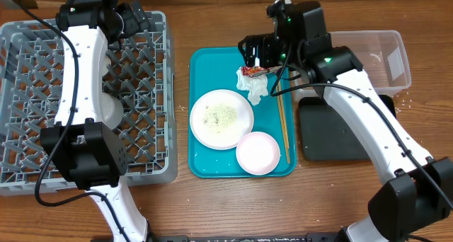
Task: Sort waste into correct bins and load items into the dishwasher
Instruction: 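Move the right gripper over the red wrapper on the tray, then lower the right gripper and grasp the red snack wrapper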
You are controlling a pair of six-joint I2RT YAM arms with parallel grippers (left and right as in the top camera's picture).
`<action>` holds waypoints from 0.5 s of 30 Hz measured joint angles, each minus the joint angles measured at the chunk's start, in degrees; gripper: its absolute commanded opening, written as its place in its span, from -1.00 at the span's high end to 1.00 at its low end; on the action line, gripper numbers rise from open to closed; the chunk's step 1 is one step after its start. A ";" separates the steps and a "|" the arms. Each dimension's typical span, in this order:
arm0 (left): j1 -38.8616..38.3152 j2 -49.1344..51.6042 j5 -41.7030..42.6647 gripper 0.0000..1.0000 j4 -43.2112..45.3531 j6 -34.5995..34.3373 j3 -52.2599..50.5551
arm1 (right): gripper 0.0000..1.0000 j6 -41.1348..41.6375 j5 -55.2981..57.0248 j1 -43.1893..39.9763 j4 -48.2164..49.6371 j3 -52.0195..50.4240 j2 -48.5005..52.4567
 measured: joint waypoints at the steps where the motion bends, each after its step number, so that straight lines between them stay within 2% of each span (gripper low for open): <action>1: 0.00 0.00 0.00 -1.00 0.00 -0.02 0.00 | -1.00 0.15 -0.42 0.17 0.07 0.00 0.00; 8: 0.00 0.00 0.00 -1.00 0.00 0.00 0.00 | -1.00 0.72 -1.53 0.59 0.07 0.00 0.00; 15: 0.00 0.00 0.00 -0.99 0.00 0.00 0.00 | -1.00 4.61 -2.08 0.57 0.22 0.00 0.00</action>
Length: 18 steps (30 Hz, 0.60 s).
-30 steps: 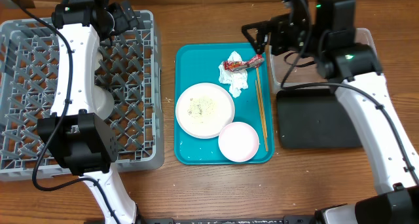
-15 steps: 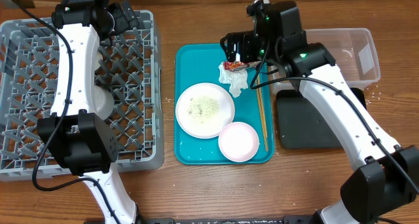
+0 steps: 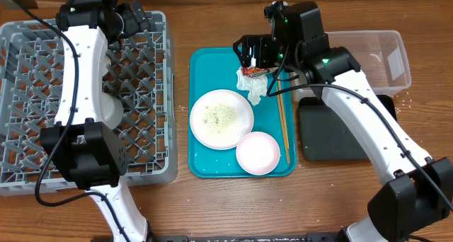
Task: Sort waste into correct bins and load items into the dishwasher
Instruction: 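Lower the right gripper and grasp the red snack wrapper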
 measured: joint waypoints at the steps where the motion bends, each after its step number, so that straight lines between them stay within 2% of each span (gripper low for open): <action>1: 0.00 0.00 0.00 -0.99 0.00 0.00 0.00 | -1.00 0.81 -0.02 0.00 0.20 0.00 0.00; 18: 0.00 0.00 0.00 -1.00 0.00 0.00 0.00 | -1.00 3.69 0.00 0.00 -0.04 0.00 2.19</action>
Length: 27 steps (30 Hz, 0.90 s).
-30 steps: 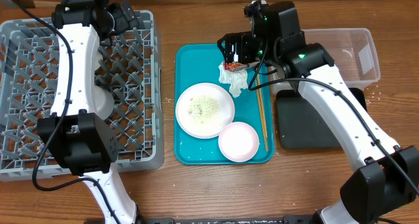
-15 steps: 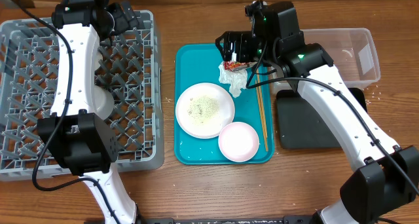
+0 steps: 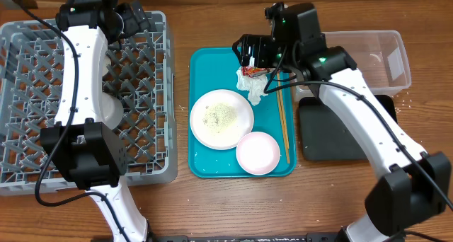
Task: Sort waste into correct bins and load items into the dishwasher
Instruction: 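Lower the right gripper and grasp the red snack wrapper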
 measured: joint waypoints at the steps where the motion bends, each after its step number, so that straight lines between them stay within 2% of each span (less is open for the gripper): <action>1: 0.00 0.00 0.00 -0.99 0.00 0.00 0.00 | -1.00 0.31 0.00 0.02 -0.02 0.00 0.74; 11: 0.00 0.00 0.00 -1.00 0.00 0.00 0.00 | -1.00 2.34 2.38 1.29 -0.70 1.09 2.36; 16: 0.00 0.00 0.00 -1.00 0.00 -0.02 0.00 | -1.00 2.54 3.23 1.62 -5.38 3.61 2.36; 22: 0.00 0.00 -0.02 -1.00 0.00 -0.02 0.00 | -1.00 2.58 3.67 1.62 -15.52 8.48 2.36; 27: 0.00 0.00 0.00 -0.99 0.00 -0.02 0.00 | -1.00 2.56 3.65 1.62 -14.84 9.60 2.36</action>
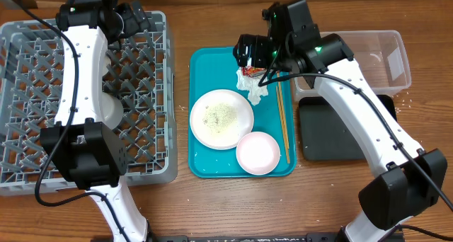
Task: Sort waste into correct bins and load items into the dishwasher
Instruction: 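Lower the right gripper and grasp the red snack wrapper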
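Observation:
On the teal tray (202, 164) lie a white plate with crumbs (221, 119), a small white bowl (257, 152), a pair of chopsticks (283, 125), a crumpled white napkin (255, 88) and a red wrapper (249, 71). My right gripper (248, 60) hangs directly over the wrapper and napkin at the tray's far end; its fingers are hidden by its own body. My left gripper (136, 20) sits over the far edge of the grey dish rack (28, 93), and its fingers cannot be made out.
A clear plastic bin (382, 54) stands at the far right, with a black bin (340, 129) in front of it. A white dish (107, 109) shows in the rack beneath the left arm.
The right arm's wrist has shifted slightly back and left, with the gripper still over the wrapper and napkin. The left arm and the tray items have not moved.
The right gripper stood over the wrapper and napkin at the tray's far end at every moment, creeping a little leftward each time. The left arm stayed still over the rack. Plate, bowl and chopsticks kept their places.

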You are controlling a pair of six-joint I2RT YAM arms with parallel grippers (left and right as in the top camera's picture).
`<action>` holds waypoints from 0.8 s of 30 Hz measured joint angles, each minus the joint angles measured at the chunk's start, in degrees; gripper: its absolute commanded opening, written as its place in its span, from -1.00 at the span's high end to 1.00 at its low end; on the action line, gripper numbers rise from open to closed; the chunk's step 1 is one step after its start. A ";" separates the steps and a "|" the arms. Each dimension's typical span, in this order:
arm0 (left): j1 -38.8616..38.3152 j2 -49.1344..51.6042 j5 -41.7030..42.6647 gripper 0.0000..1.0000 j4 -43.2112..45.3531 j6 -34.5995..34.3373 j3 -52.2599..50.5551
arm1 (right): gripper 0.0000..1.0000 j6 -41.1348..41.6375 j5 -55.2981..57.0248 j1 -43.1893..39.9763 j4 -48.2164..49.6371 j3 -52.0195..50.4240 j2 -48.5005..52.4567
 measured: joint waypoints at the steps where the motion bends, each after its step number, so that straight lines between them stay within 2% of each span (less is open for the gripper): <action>1: 0.00 0.00 0.00 -1.00 0.00 0.02 0.00 | -1.00 -0.02 0.02 0.00 0.13 0.00 0.00; 24: 0.00 0.00 0.00 -0.99 0.00 0.02 0.00 | -1.00 0.00 1.36 0.81 11.96 -2.91 0.68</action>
